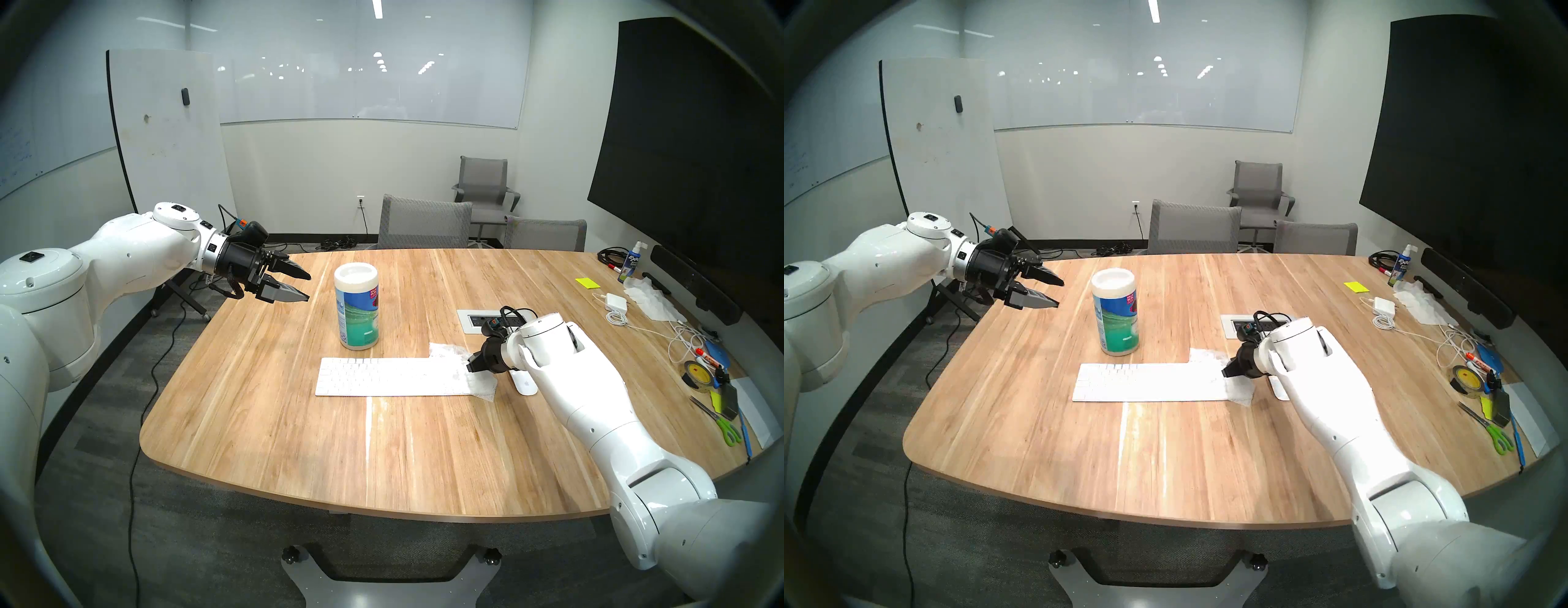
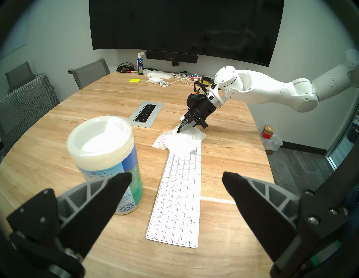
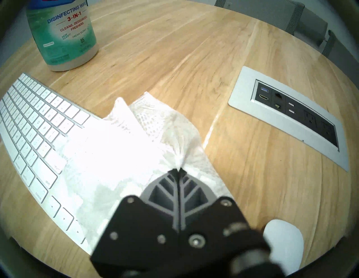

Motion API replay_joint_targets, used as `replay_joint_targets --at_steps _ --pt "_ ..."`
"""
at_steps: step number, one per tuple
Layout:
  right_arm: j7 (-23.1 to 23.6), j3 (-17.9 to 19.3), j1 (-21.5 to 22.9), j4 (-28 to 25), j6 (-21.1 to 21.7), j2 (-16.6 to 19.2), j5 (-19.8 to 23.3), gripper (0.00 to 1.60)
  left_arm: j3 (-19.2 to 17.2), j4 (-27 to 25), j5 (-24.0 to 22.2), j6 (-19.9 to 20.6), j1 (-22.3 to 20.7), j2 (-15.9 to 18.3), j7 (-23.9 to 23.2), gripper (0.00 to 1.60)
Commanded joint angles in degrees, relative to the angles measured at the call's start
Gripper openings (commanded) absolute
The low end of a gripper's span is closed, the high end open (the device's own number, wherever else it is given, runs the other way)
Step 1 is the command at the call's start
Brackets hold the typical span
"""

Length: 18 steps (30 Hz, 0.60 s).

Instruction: Wipe the keyboards and mice with a disinfecting wipe, then set the wipe down

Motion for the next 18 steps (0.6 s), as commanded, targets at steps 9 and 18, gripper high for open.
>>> replay_joint_targets --at_steps 9,18 --pt "0.98 1.28 2.63 1.38 -2.15 2.32 -0.27 0.0 -0.19 0.15 -0.56 0.08 -1.42 -0.05 0.06 1.6" --pt "2.87 2.04 2.13 0.05 -1.99 4.43 0.06 0.0 -0.19 0.15 -0.56 0.07 -1.42 -0.05 0.06 1.6"
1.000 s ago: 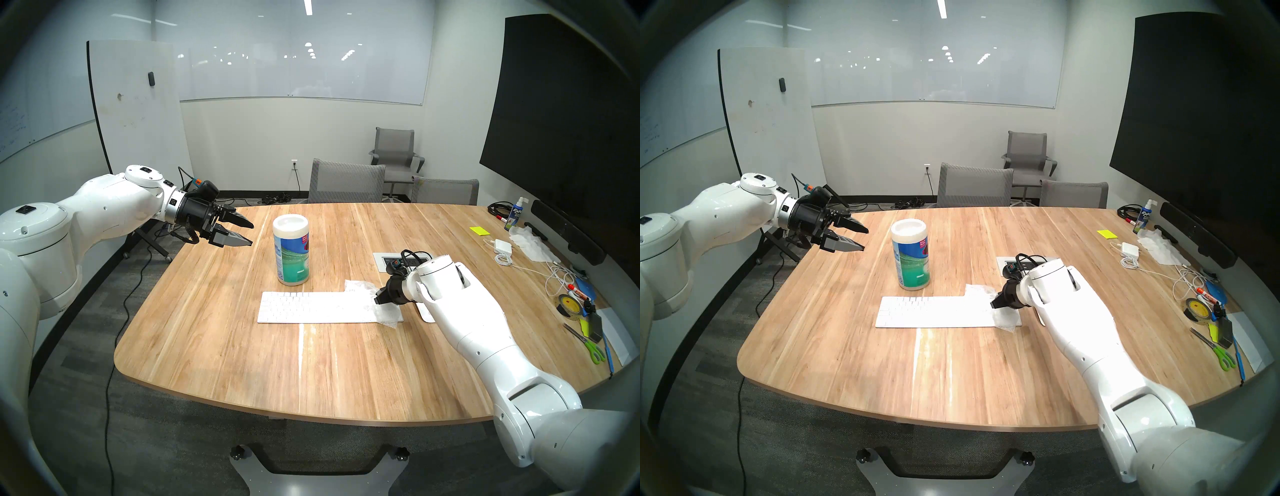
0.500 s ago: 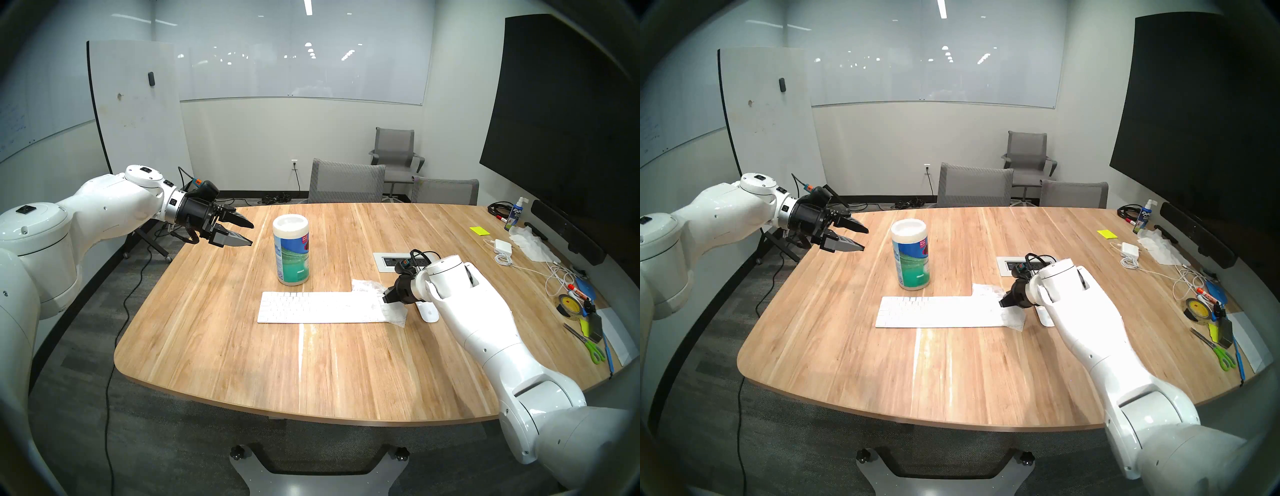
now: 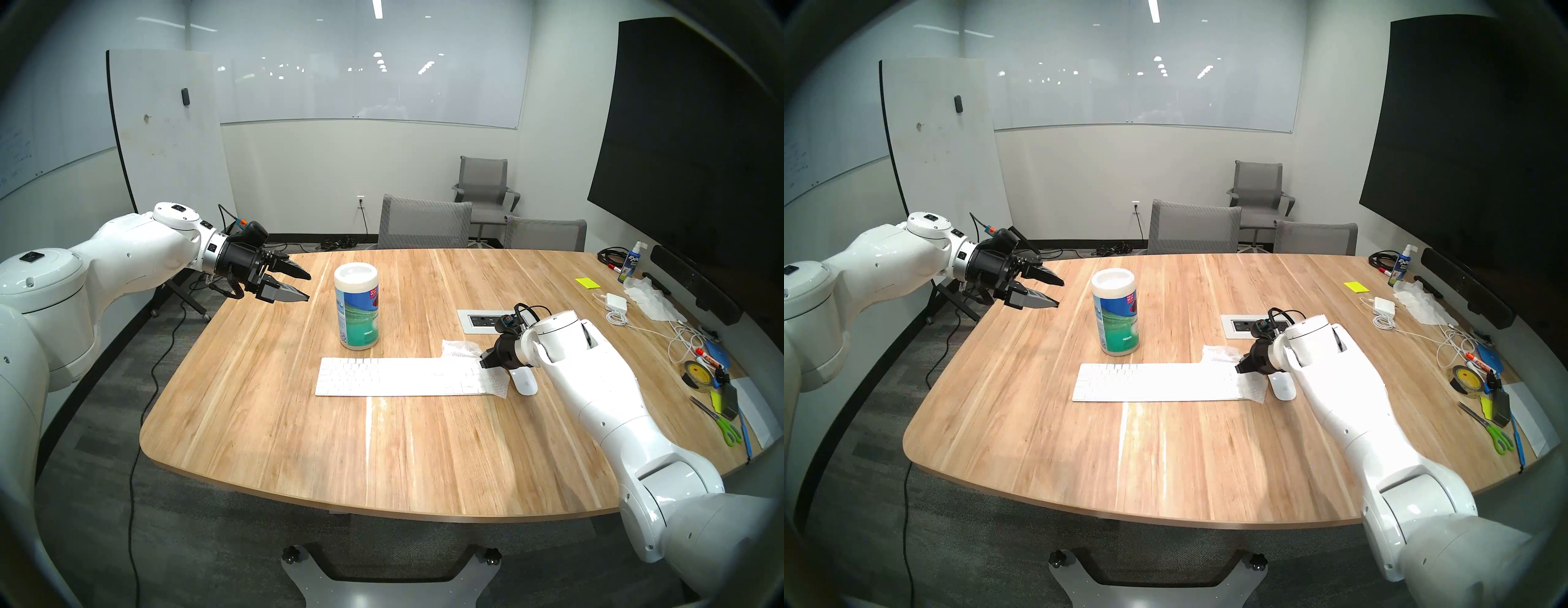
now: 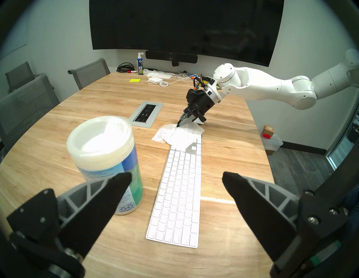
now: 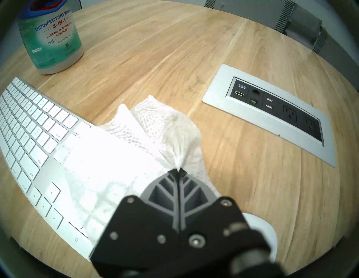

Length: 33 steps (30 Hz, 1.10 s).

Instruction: Wipe the keyboards and mice with a disinfecting wipe, then set the wipe down

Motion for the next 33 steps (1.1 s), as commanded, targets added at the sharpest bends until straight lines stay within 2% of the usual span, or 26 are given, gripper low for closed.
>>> replay_joint_targets --at_steps 1,13,33 --pt "1.51 0.89 0.5 -2.91 0.17 2.51 0.26 0.0 -0.22 0.14 -0.52 0.1 -1.41 -0.03 0.06 1.6" --pt "5.07 2.32 -4.09 -10.32 2.33 6.0 1.33 0.0 -0.07 0.15 -0.65 0.08 -1.45 -0.05 0.06 1.6" --pt "8.37 3.5 -10.25 -17.85 3.67 8.87 2.07 0.0 0.29 0.16 -0.96 0.02 -1.55 -0.07 0.06 1.6"
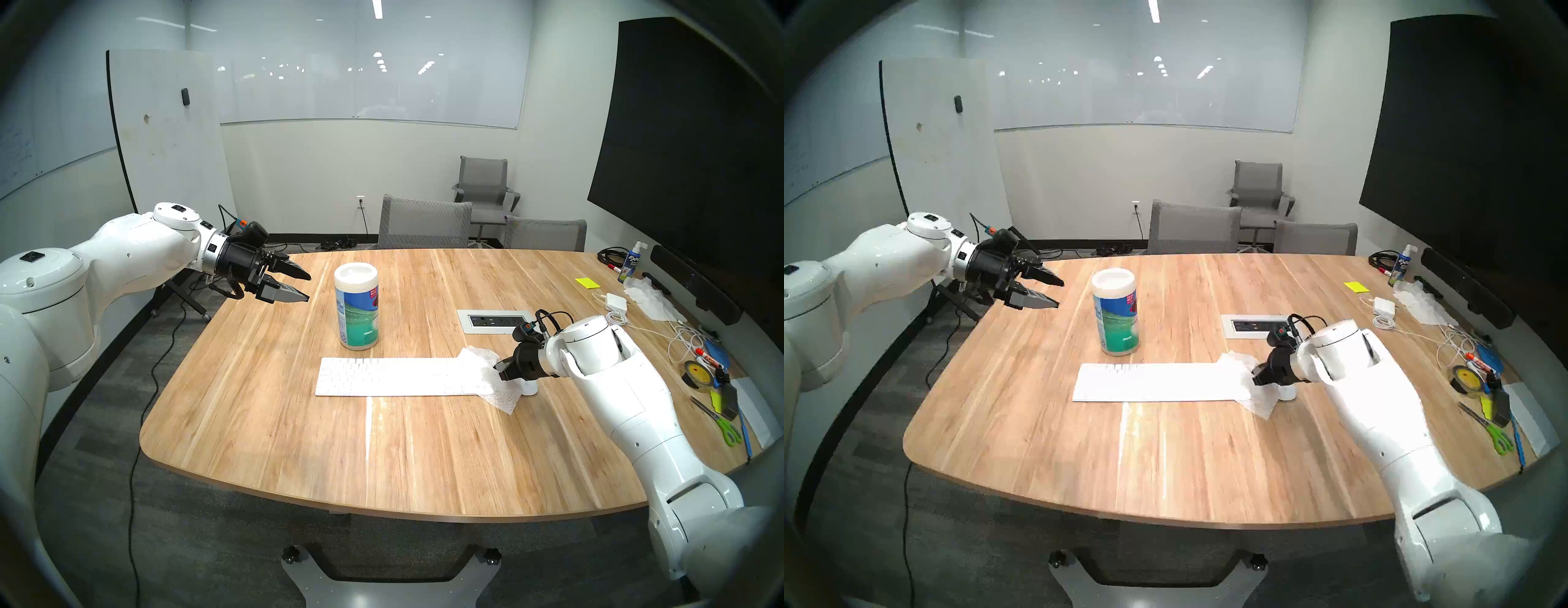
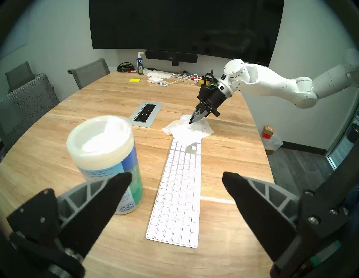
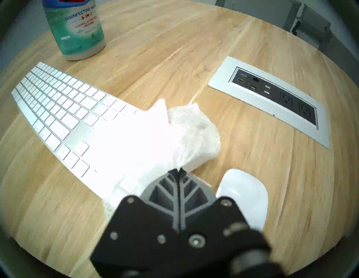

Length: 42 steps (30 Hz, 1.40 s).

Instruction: Wipe the keyboards and mice with a disinfecting wipe, then set the wipe down

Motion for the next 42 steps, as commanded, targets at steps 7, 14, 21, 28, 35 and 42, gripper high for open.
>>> replay_joint_targets --at_steps 7,14,21,28,35,42 --pt "1.95 1.13 -2.99 -6.79 0.59 1.63 1.07 0.0 -0.01 0.15 -0.75 0.05 -1.51 -0.05 0.06 1.6" --pt "2.14 0.9 -4.64 -10.24 1.92 0.97 1.24 0.0 0.02 0.16 -0.78 0.04 -1.51 -0.06 0.06 1.6" --pt "1.34 0.05 -4.97 -11.64 3.02 -0.66 0.76 0.0 0.03 0.16 -0.79 0.03 -1.52 -0.06 0.06 1.6" --pt "-0.18 -1.04 -4.24 -11.05 3.46 -2.38 0.26 0.0 0.11 0.16 -0.86 0.02 -1.54 -0.06 0.06 1.6" --pt "-2.02 -1.69 -2.47 -8.86 3.47 -4.25 -0.36 0.0 0.13 0.17 -0.87 0.01 -1.54 -0.07 0.06 1.6" --pt "-3.38 -2.12 -0.49 -5.52 2.59 -5.82 -1.3 0.0 0.11 0.17 -0.86 0.01 -1.53 -0.07 0.06 1.6"
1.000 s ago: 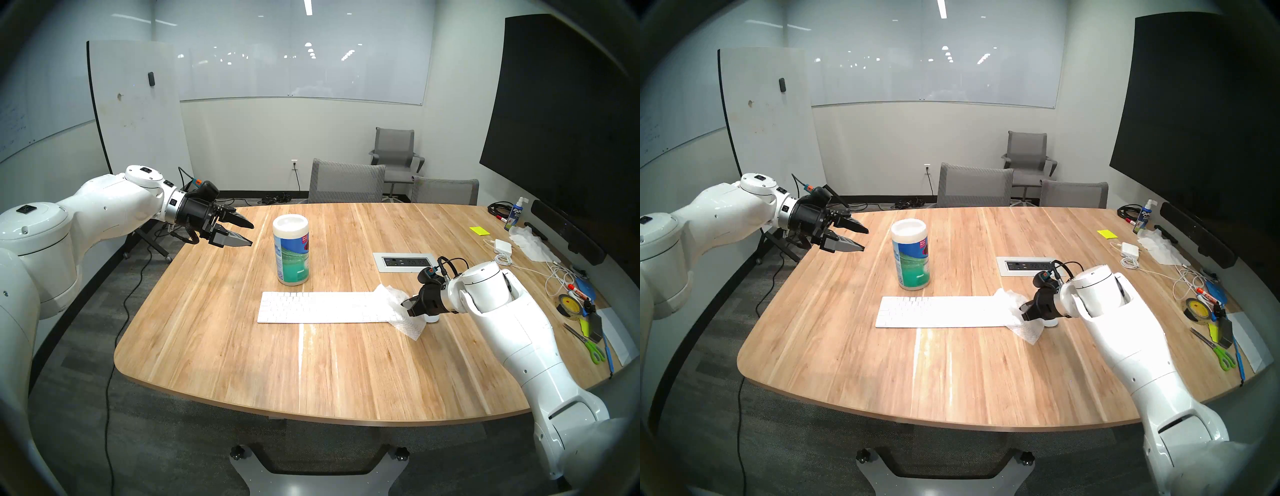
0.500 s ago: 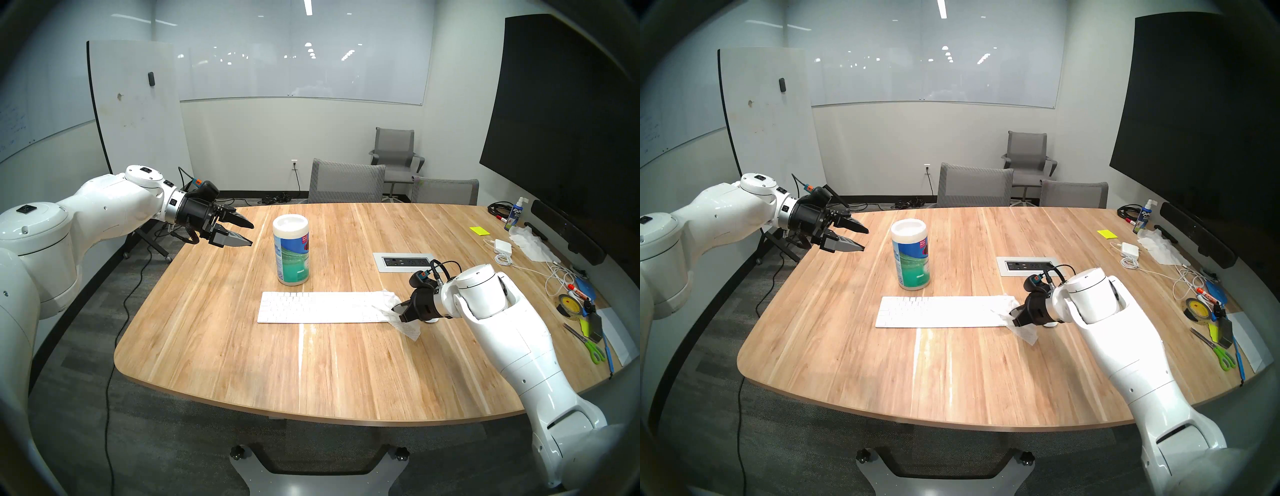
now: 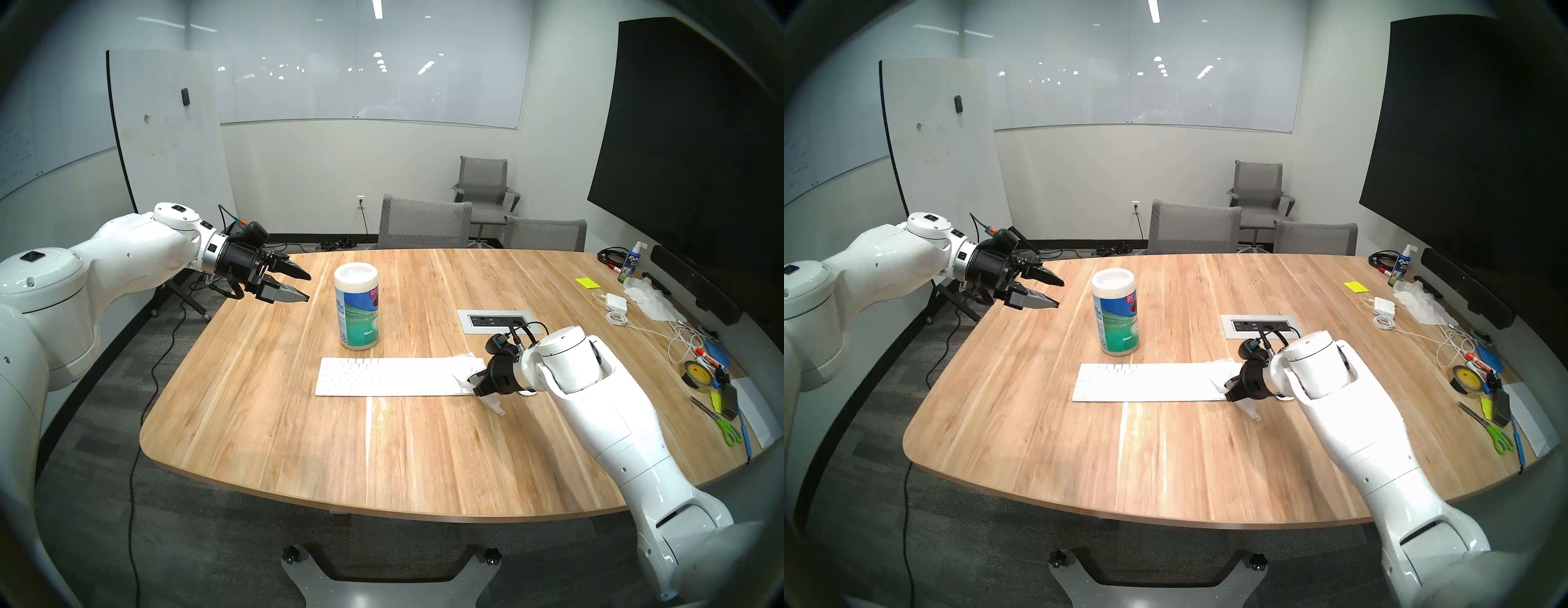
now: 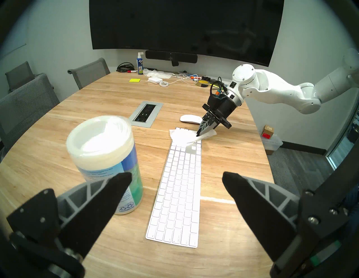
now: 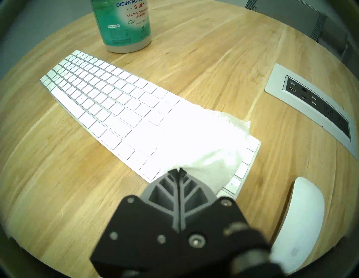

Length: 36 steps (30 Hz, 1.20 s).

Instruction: Wipe the keyboards and mice with a disinfecting wipe, then set the wipe down

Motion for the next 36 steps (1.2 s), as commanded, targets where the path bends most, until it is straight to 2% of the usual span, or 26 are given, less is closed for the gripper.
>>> replay_joint_targets --at_steps 1,8,22,36 --pt "-1.24 0.2 3.42 1.84 -1.13 -1.95 -0.38 0.0 -0.23 0.15 -0.52 0.09 -1.44 -0.04 0.06 1.6" --pt "-0.62 0.03 3.42 2.25 -1.48 -1.59 -0.78 0.0 -0.18 0.15 -0.56 0.08 -1.46 -0.04 0.06 1.6" --pt "1.98 -0.55 0.0 -2.63 -0.29 1.03 -1.13 0.0 0.15 0.16 -0.84 0.04 -1.55 -0.06 0.06 1.6" --pt "1.85 -0.21 -0.25 -1.78 -0.49 1.03 -1.56 0.0 0.54 0.18 -1.17 -0.04 -1.66 -0.1 0.06 1.6"
